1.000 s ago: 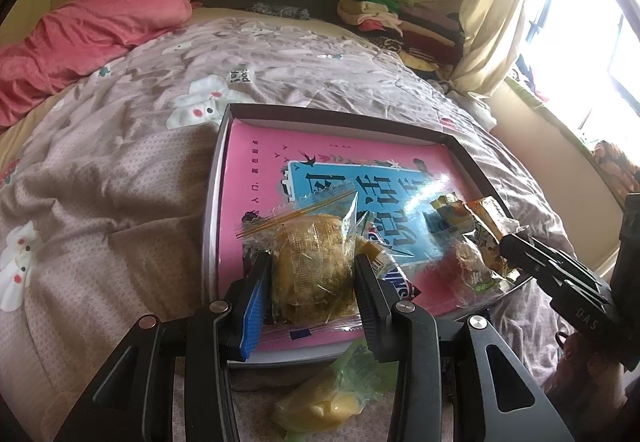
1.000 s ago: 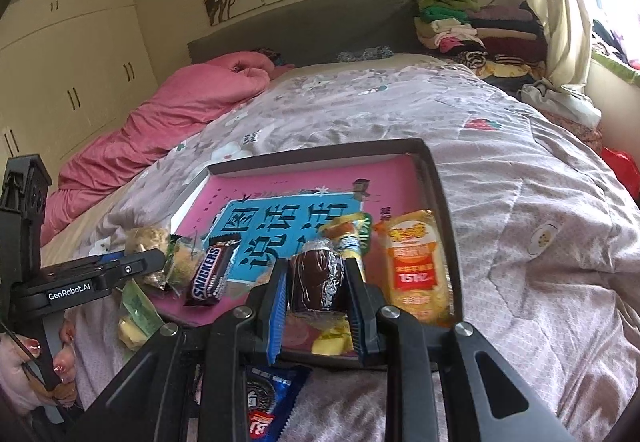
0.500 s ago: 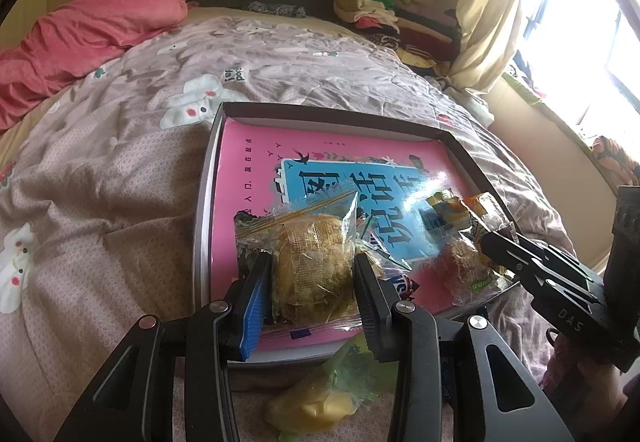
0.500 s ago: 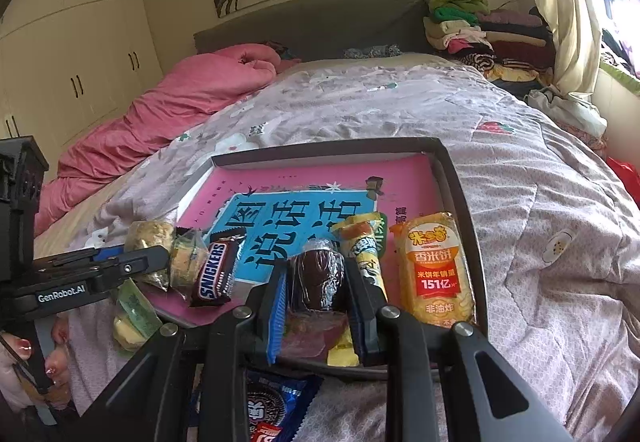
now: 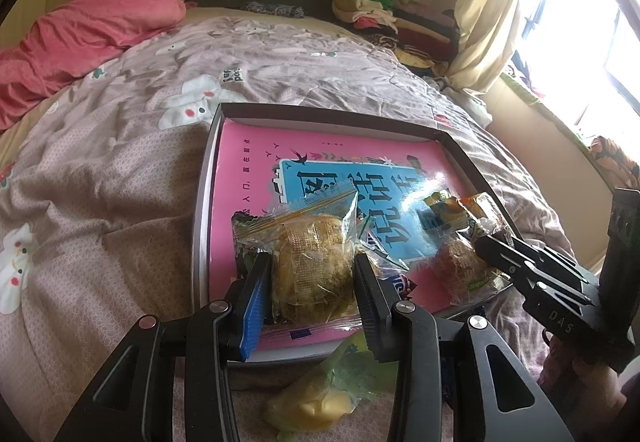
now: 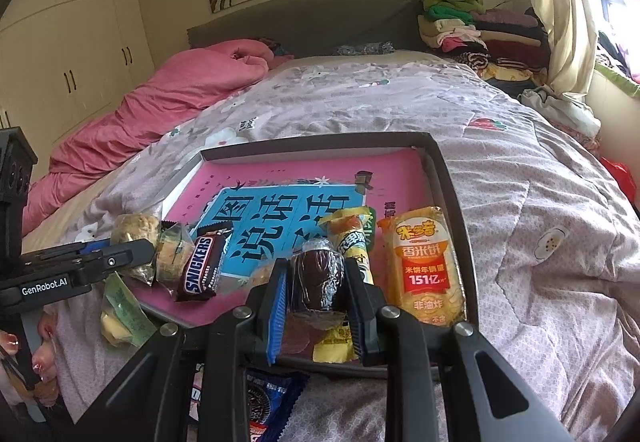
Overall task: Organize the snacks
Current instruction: 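Lower and open left tool releasing crispy bag while right releases brown snack in tray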
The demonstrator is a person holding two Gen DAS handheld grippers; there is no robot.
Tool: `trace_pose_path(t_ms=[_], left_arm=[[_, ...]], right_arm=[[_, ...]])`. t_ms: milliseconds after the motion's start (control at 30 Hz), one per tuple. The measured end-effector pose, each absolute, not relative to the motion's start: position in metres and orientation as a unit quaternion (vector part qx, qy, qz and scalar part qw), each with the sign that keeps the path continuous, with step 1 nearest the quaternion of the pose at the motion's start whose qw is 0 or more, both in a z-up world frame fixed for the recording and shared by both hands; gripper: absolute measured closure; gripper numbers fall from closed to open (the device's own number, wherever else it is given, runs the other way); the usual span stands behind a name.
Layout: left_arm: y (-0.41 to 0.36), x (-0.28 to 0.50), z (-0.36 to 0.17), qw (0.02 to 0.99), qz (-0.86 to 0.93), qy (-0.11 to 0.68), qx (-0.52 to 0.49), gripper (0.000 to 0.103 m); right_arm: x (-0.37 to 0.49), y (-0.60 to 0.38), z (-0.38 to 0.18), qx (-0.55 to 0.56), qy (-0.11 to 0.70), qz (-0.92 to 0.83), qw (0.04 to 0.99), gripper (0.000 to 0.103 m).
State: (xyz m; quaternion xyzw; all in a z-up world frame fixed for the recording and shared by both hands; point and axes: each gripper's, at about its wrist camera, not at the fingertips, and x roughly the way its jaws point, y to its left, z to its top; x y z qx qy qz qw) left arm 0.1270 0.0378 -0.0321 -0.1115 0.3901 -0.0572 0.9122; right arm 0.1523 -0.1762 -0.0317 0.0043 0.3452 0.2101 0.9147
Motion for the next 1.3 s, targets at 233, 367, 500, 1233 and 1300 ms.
trace_pose_path(t_ms=[233,367,500,1233,1300], left_arm=[[0.0376,0.1269,-0.032,0.912,-0.057,0.39,-0.111,0.061],[0.037,0.1255,-0.0315,0.914,-0.051,0.389,-0.105,0.061],[0.0395,0.1249,-0.0319,0.914,-0.049,0.389,-0.107,0.061],[0.0462,0.127,-0.0339,0.912,-0.05,0.393,-0.106,0.06],[0.0459,0.1273,-0.034,0.912,-0.051,0.393,-0.106,0.06]], right_arm=[[0.1493,-0.1738,-0.0334,-0.005,0.344,0.21,0.915,0.076],[0.1503,-0.1769,-0.0352,-0.001,0.347,0.203,0.916,0.076],[0.1499,-0.1764,-0.0352,-0.004,0.346,0.202,0.916,0.076],[0.1468,-0.1762,-0.0351,0.0,0.346,0.216,0.913,0.075],[0.1458,-0.1757,-0.0354,0.0,0.347,0.219,0.912,0.075]])
